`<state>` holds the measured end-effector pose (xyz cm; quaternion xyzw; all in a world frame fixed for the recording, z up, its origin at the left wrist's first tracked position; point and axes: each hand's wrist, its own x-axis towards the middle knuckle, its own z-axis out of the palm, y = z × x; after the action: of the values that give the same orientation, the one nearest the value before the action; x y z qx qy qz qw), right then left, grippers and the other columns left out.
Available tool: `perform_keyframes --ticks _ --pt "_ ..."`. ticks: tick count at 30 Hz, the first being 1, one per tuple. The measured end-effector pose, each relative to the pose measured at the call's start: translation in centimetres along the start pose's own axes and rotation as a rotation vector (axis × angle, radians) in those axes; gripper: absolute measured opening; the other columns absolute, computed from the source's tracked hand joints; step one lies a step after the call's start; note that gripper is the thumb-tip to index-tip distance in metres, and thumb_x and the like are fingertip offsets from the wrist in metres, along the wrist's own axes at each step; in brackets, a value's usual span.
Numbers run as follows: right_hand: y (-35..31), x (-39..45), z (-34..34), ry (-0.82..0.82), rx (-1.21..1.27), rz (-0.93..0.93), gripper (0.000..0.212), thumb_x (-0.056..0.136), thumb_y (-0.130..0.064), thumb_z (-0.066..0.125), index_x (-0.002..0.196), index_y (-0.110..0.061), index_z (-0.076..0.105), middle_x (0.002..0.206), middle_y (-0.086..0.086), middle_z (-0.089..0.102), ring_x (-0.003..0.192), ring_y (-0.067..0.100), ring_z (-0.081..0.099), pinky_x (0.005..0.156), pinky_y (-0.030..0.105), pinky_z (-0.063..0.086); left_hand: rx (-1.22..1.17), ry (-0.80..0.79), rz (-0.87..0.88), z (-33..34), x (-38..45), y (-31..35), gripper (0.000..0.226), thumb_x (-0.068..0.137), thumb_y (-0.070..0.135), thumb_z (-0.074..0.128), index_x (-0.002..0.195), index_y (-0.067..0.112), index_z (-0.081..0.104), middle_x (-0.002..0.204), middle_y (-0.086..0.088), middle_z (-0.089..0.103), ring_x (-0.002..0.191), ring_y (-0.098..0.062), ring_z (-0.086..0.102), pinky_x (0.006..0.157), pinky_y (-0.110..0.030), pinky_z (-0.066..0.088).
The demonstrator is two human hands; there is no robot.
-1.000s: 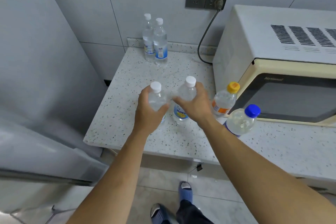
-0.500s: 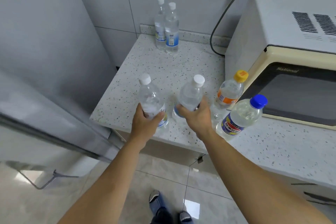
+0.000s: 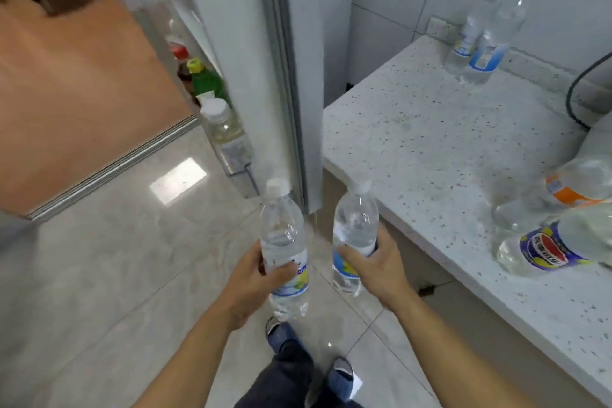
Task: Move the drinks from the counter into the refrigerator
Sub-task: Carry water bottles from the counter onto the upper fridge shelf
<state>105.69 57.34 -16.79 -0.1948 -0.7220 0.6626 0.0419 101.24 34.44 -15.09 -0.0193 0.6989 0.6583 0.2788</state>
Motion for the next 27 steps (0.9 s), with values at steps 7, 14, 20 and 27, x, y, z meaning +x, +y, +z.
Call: perform_keyframes --ticks 7,14,20,27 --pt "-0.1 -1.5 12.4 -0.31 -0.011 0.03 0.048 0.075 -0.012 0.084 0.115 -0.023 0.061 0.105 -0.002 0.07 0.087 0.002 0.068 0.07 0.014 0.053 -0.19 0.363 -0.052 -9.3 -6.4 -3.5 0.072 0.064 0.055 0.082 0.123 0.021 0.058 0.114 -0.004 0.074 0.102 -0.022 0.072 0.081 -0.033 0.058" --pt "-2.9 -0.8 25.6 -0.407 0.033 0.08 0.032 0.083 -0.023 0.078 0.112 -0.024 0.064 0.097 -0.006 0.074 0.088 0.007 0.071 0.069 0.017 0.054 -0.475 0.56 -0.055 -19.4 -8.7 -4.5 0.053 0.079 0.043 0.065 0.124 0.016 0.055 0.11 -0.013 0.074 0.101 -0.034 0.071 0.083 -0.047 0.059" --pt "-6.3 -0.4 36.0 -0.437 0.086 0.121 0.033 0.066 -0.047 0.076 0.095 -0.033 0.07 0.086 0.0 0.076 0.078 0.018 0.075 0.061 0.021 0.055 -0.48 0.54 -0.013 -29.5 -9.0 -3.1 0.059 0.076 0.036 0.071 0.126 0.011 0.053 0.109 -0.017 0.073 0.098 -0.035 0.072 0.079 -0.045 0.06" --pt "-8.7 1.9 44.0 -0.405 0.09 0.122 0.024 0.082 -0.032 0.076 0.102 -0.03 0.064 0.085 -0.007 0.076 0.077 0.012 0.075 0.059 0.019 0.055 -0.451 0.521 0.023 -38.1 -6.4 -0.4 0.062 0.071 0.034 0.074 0.125 0.01 0.055 0.11 -0.019 0.072 0.096 -0.036 0.072 0.076 -0.042 0.061"
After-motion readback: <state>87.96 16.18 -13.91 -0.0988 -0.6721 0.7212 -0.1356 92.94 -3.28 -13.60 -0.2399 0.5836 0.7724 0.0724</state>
